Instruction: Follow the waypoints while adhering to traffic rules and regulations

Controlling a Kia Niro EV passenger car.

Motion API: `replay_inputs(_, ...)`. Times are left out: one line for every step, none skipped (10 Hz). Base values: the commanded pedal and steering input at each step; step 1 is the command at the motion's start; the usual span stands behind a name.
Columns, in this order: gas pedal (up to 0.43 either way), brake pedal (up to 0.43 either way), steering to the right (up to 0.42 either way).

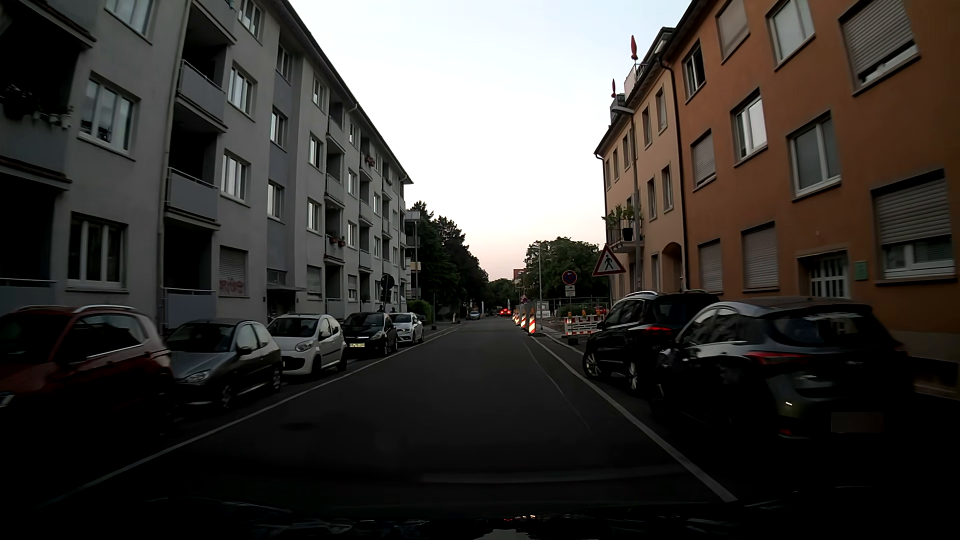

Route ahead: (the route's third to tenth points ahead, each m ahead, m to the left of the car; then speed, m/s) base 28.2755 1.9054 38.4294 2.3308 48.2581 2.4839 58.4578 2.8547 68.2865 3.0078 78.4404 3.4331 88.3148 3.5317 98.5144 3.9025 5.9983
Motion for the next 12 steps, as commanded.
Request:
replay_inputs(0.110,0.000,-0.006)
replay_inputs(0.098,0.000,-0.006)
replay_inputs(0.098,0.000,-0.006)
replay_inputs(0.098,0.000,-0.006)
replay_inputs(0.098,0.000,-0.004)
replay_inputs(0.098,0.000,-0.003)
replay_inputs(0.098,0.000,-0.003)
replay_inputs(0.098,0.000,-0.003)
replay_inputs(0.098,0.000,-0.003)
replay_inputs(0.098,0.000,-0.002)
replay_inputs(0.098,0.000,-0.002)
replay_inputs(0.098,0.000,-0.002)
